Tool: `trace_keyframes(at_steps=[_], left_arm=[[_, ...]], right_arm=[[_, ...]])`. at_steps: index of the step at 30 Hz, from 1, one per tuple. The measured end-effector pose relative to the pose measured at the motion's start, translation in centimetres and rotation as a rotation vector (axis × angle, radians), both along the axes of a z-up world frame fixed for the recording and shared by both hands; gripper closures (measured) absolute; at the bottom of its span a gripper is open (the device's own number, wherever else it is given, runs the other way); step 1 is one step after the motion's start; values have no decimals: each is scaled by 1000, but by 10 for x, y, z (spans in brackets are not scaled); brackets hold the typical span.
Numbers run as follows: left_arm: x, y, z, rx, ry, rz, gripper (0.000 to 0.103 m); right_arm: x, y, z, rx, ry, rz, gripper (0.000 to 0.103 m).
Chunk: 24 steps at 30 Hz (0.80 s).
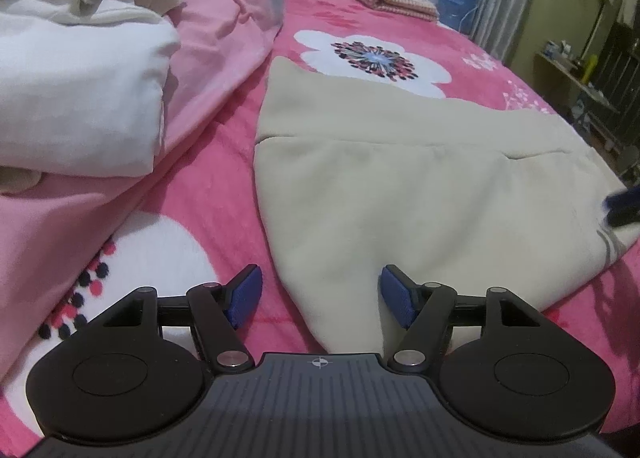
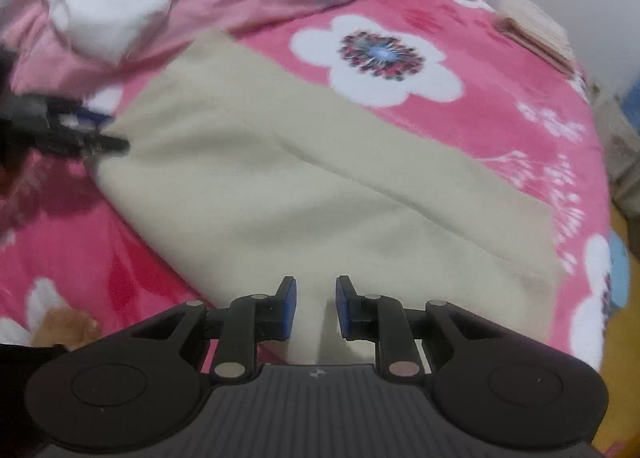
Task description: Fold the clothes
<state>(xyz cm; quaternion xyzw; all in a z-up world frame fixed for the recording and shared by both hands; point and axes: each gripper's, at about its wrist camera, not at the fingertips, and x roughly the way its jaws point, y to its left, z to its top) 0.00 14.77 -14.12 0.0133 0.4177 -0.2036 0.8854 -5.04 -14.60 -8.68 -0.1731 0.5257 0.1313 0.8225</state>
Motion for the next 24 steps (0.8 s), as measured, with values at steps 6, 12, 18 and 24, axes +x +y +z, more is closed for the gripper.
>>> trace_keyframes(at_steps=[6,12,18,24], left_arm=[[-1,1,1,9,-6,4,35],[-2,3,2,0,-1,14,34],[-7,8,11,19,-24,14,35],[-3,21,23,28,-71,86,36]], right_arm=[[1,5,12,10,-16,-65,81],[0,45,32,273,-108,14,81],[9,62,-14,184,-63,-11,80],[5,85,8,310,-128,59,80]])
